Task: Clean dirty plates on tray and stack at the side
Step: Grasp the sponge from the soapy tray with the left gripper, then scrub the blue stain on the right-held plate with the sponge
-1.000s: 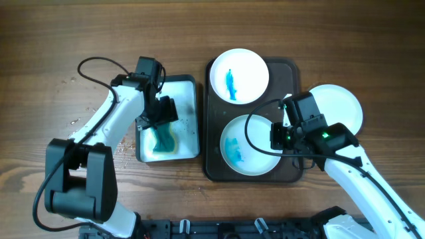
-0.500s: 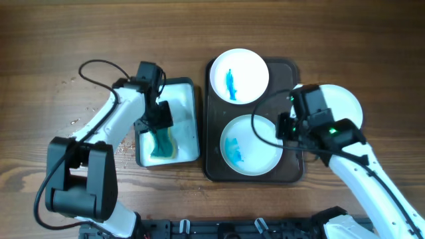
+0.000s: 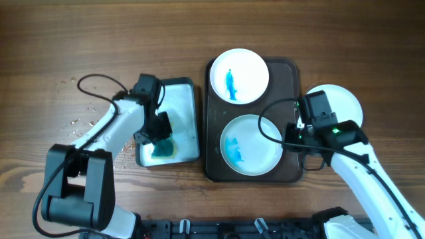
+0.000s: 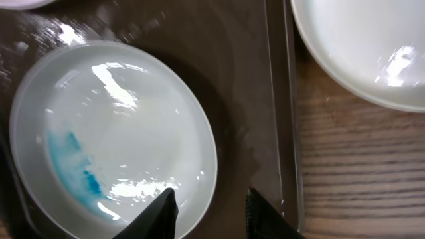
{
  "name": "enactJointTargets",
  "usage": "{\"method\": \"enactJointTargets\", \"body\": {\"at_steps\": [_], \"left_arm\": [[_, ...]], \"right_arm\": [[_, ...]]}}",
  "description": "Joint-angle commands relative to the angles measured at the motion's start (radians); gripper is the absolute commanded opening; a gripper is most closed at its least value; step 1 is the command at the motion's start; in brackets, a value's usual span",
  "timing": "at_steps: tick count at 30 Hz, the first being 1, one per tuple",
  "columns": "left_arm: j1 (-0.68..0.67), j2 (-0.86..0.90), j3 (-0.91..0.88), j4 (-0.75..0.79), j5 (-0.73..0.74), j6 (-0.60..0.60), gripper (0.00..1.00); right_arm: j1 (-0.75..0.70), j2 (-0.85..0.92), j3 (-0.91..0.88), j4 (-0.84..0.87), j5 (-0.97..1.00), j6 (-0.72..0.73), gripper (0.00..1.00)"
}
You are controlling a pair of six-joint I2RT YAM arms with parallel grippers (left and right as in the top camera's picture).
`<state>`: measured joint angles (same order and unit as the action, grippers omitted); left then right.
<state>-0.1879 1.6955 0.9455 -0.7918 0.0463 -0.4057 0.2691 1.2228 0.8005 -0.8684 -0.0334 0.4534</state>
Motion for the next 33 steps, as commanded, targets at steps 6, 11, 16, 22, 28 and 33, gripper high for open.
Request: {"method": "enactJointTargets", "body": {"at_steps": [6, 11, 16, 22, 28, 33], "left_arm": [[0.017, -0.013, 0.016, 0.007, 0.012, -0.017, 0.04], [0.02, -0.035, 0.216, -0.184, 0.012, 0.041, 0.04], [0.02, -0.095, 0.377, -0.317, 0.028, 0.06, 0.04], [0.002, -0.214, 0.441, -0.365, 0.118, 0.062, 0.04], [-0.105, -0.206, 0.438, -0.342, 0.123, 0.056, 0.04], [-0.259, -0.134, 0.368, -0.171, 0.144, -0.068, 0.04]], "right_arm": [[-0.002, 0.046, -0.033, 0.114, -0.027, 0.019, 0.35], [-0.002, 0.101, -0.04, 0.164, -0.027, 0.016, 0.34], [-0.002, 0.223, -0.04, 0.233, -0.106, -0.078, 0.36], [-0.03, 0.397, -0.04, 0.298, -0.085, -0.084, 0.29], [-0.045, 0.407, -0.041, 0.283, -0.147, -0.043, 0.04], [-0.045, 0.407, -0.041, 0.278, -0.12, -0.006, 0.04]]}}
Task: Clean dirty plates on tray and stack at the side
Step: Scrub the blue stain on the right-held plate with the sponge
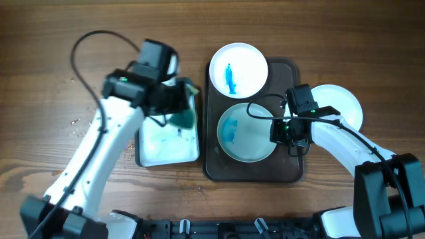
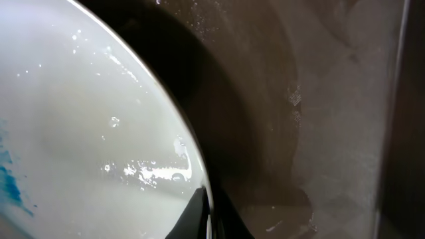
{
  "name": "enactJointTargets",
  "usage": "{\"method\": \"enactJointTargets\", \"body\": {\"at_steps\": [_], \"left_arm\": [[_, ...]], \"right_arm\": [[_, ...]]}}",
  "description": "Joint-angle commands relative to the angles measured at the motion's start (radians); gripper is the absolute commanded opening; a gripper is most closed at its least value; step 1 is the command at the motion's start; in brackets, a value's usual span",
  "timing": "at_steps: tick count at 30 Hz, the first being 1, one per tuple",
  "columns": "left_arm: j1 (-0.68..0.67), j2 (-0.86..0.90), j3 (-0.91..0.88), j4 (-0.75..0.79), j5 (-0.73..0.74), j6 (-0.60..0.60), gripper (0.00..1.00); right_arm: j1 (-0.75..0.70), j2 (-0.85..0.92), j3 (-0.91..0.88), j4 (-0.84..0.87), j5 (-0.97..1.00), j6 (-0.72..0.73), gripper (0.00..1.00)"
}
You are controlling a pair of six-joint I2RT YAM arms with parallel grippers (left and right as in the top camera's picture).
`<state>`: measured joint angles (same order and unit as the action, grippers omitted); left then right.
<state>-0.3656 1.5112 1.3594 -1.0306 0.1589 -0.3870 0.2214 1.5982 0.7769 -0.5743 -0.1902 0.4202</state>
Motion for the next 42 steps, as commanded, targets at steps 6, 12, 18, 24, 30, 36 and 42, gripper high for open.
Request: {"method": "enactJointTargets", "body": {"at_steps": [6, 12, 18, 24, 30, 36, 42], "left_arm": [[-0.263, 0.258, -0.117, 0.371, 0.084, -0.154, 0.04], [-0.363, 0.485, -0.117, 0.607, 0.183, -0.154, 0.04], [-0.321, 0.529, -0.115, 0.465, -0.226, -0.168, 0.04], [-0.299, 0.529, -0.115, 0.311, -0.505, -0.06, 0.04], [-0.3, 0.53, -0.115, 0.386, -0.07, -0.058, 0.04], [-0.343, 0.531, -0.119, 0.566, 0.451, -0.066, 0.04], [-0.408, 0.531, -0.119, 0.54, 0.448, -0.065, 0.04]], "right_arm": [[0.003, 0.032, -0.017, -0.058, 0.105, 0.024, 0.04], [0.003, 0.032, -0.017, -0.063, 0.104, 0.025, 0.04], [0.003, 0.032, -0.017, -0.069, 0.1, 0.025, 0.04], [0.003, 0.032, -0.017, -0.066, 0.1, 0.025, 0.04], [0.003, 0.032, -0.017, -0.066, 0.1, 0.024, 0.04], [0.003, 0.032, -0.017, -0.067, 0.1, 0.025, 0.04], [0.003, 0.032, -0.017, -0.066, 0.085, 0.026, 0.04]]}}
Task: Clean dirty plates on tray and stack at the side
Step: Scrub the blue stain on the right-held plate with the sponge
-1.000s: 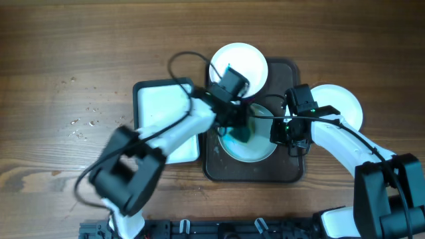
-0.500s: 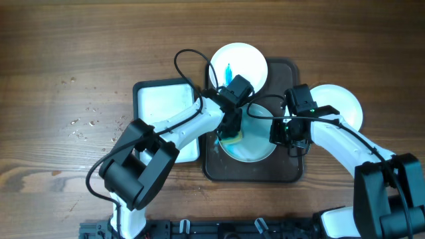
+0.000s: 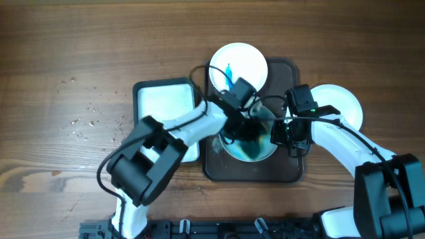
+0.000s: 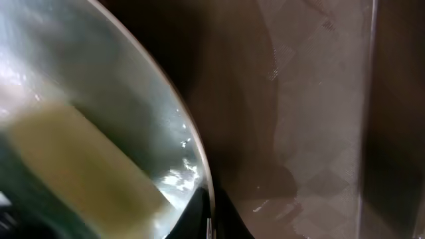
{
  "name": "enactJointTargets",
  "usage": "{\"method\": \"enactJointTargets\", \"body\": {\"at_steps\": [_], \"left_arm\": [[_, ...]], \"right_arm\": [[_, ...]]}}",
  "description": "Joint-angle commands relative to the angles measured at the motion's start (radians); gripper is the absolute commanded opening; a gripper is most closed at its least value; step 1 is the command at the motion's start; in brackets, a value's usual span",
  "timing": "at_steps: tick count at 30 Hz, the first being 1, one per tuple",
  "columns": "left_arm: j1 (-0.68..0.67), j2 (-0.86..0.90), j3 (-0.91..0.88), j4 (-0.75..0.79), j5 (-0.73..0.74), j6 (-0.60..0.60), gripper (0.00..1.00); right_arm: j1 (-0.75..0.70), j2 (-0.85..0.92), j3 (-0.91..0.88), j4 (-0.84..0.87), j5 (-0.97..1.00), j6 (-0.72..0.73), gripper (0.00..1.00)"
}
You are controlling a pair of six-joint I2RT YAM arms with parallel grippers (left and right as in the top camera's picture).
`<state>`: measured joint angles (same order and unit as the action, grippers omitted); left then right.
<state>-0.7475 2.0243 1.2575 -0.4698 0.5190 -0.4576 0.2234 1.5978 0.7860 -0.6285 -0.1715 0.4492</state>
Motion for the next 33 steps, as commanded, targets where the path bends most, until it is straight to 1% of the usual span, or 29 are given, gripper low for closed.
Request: {"method": "enactJointTargets", "body": {"at_steps": [1, 2, 7, 9, 11, 12, 14, 16, 17, 19, 20, 21, 26, 27, 29, 33], "left_arm": [[-0.025, 0.018, -0.017, -0.033, 0.07, 0.005, 0.04], [-0.019, 0.018, -0.017, -0.057, 0.03, 0.005, 0.04], [0.035, 0.018, -0.017, -0.254, -0.281, 0.004, 0.04], [0.053, 0.018, -0.017, -0.325, -0.478, -0.033, 0.04], [0.068, 0.018, -0.017, -0.363, -0.627, -0.06, 0.04], [0.082, 0.018, -0.017, -0.388, -0.75, -0.075, 0.04], [0.095, 0.018, -0.016, -0.392, -0.85, -0.074, 0.04], [0.098, 0.018, -0.012, -0.391, -0.918, -0.062, 0.04], [0.098, 0.018, -0.006, -0.379, -0.954, -0.034, 0.04], [0.098, 0.017, 0.003, -0.349, -0.948, -0.018, 0.04], [0.097, 0.017, 0.003, -0.322, -0.913, -0.018, 0.04], [0.097, 0.017, 0.003, -0.294, -0.843, -0.018, 0.04], [0.092, 0.018, 0.003, -0.096, -0.305, -0.02, 0.04], [0.085, 0.019, 0.003, -0.051, -0.23, -0.025, 0.04], [0.062, 0.022, 0.003, 0.026, -0.134, -0.069, 0.04], [0.013, 0.039, 0.003, 0.098, -0.085, -0.122, 0.04]], "right_arm": [[0.001, 0.032, -0.026, -0.012, 0.066, -0.003, 0.04], [0.001, 0.032, -0.026, -0.013, 0.066, -0.003, 0.04], [0.001, 0.032, -0.026, -0.012, 0.059, -0.003, 0.04], [0.001, 0.032, -0.026, -0.012, 0.059, -0.003, 0.04], [0.001, 0.032, -0.026, -0.012, 0.059, -0.003, 0.04], [0.001, 0.032, -0.026, -0.012, 0.059, -0.003, 0.04], [0.001, 0.032, -0.026, -0.012, 0.059, -0.004, 0.04], [0.001, 0.032, -0.026, -0.012, 0.059, -0.004, 0.04], [0.001, 0.032, -0.026, -0.011, 0.059, -0.003, 0.04], [0.001, 0.032, -0.026, -0.01, 0.059, -0.004, 0.04], [0.001, 0.032, -0.026, -0.01, 0.059, -0.004, 0.04], [0.001, 0.032, -0.026, -0.011, 0.059, -0.005, 0.04], [0.001, 0.032, -0.026, -0.012, 0.059, -0.005, 0.04], [0.001, 0.032, -0.026, -0.012, 0.06, -0.005, 0.05], [0.001, 0.032, -0.026, -0.011, 0.06, -0.005, 0.04], [0.001, 0.032, -0.026, -0.012, 0.059, -0.005, 0.04]]}}
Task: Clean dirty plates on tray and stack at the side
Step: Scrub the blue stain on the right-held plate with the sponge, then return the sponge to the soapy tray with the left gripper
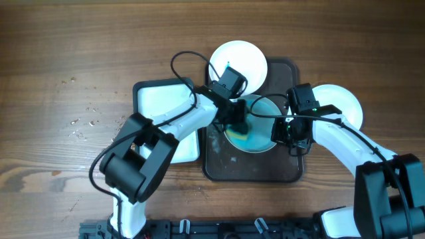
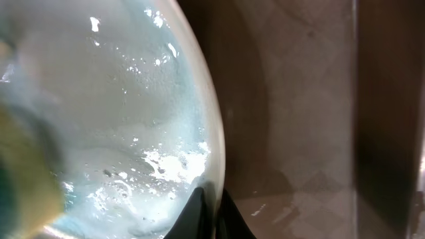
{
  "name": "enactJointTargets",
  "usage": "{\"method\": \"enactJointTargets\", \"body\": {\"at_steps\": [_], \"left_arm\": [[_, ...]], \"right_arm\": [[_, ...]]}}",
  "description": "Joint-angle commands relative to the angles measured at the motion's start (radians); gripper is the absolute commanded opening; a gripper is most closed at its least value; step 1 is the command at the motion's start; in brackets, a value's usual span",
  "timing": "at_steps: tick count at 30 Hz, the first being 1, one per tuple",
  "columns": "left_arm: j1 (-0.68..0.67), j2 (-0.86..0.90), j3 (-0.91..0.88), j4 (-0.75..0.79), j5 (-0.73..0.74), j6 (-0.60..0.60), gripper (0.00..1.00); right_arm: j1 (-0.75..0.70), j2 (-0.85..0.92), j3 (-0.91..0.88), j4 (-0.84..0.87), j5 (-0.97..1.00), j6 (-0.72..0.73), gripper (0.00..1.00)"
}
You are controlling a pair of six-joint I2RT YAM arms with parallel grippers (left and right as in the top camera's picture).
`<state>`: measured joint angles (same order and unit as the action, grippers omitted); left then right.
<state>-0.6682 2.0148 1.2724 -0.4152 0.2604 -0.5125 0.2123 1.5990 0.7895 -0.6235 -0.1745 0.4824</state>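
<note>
On the dark brown tray [image 1: 285, 169] the near plate [image 1: 260, 113] is smeared with pale teal foam. My left gripper [image 1: 234, 119] is over the plate's left part, shut on a yellow-green sponge [image 1: 238, 133] that presses on the plate. My right gripper [image 1: 285, 133] is shut on the plate's right rim [image 2: 216, 153], one finger inside and one outside. The sponge [image 2: 23, 186] shows blurred at the left of the right wrist view. The far plate [image 1: 242, 70] still has a blue streak and lies partly under the left arm.
A clean white plate [image 1: 342, 106] lies on the table right of the tray, behind my right arm. A white rectangular basin [image 1: 159, 106] stands left of the tray. The left arm and its cable cross over the basin's right edge.
The sponge in my left gripper has shifted from the plate's middle toward its left part. The plate surface now shows spread teal foam. My right gripper still pinches the same rim.
First my left gripper held the sponge in the basin and my right gripper stood open beside the near plate. Then the sponge was lifted over the basin and the right gripper pinched the plate's rim. After that the sponge lay on the plate, whose blue stain is now smeared.
</note>
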Motion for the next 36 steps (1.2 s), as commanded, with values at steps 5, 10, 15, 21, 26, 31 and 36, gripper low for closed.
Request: {"method": "enactJointTargets", "body": {"at_steps": [5, 10, 15, 21, 26, 31, 36], "left_arm": [[-0.121, 0.119, -0.012, 0.134, 0.297, -0.114, 0.04], [-0.123, 0.127, -0.012, 0.184, 0.43, -0.113, 0.04], [-0.056, 0.117, -0.011, -0.001, 0.304, -0.095, 0.04], [0.044, 0.024, -0.011, -0.295, -0.246, -0.094, 0.04], [0.045, 0.012, -0.011, -0.357, -0.509, -0.091, 0.04], [0.048, -0.101, 0.013, -0.358, -0.277, -0.09, 0.04], [0.104, -0.377, 0.018, -0.376, -0.043, -0.01, 0.04]], "right_arm": [[0.012, 0.031, -0.03, -0.017, 0.062, -0.038, 0.04], [0.012, 0.031, -0.03, -0.016, 0.062, -0.038, 0.04], [0.012, 0.031, -0.03, -0.018, 0.062, -0.039, 0.04], [0.012, 0.031, -0.03, -0.018, 0.062, -0.038, 0.04], [0.012, 0.031, -0.03, -0.018, 0.062, -0.037, 0.04], [0.012, 0.031, -0.03, -0.023, 0.062, -0.037, 0.04], [0.012, 0.031, -0.03, -0.023, 0.062, -0.038, 0.04]]}}
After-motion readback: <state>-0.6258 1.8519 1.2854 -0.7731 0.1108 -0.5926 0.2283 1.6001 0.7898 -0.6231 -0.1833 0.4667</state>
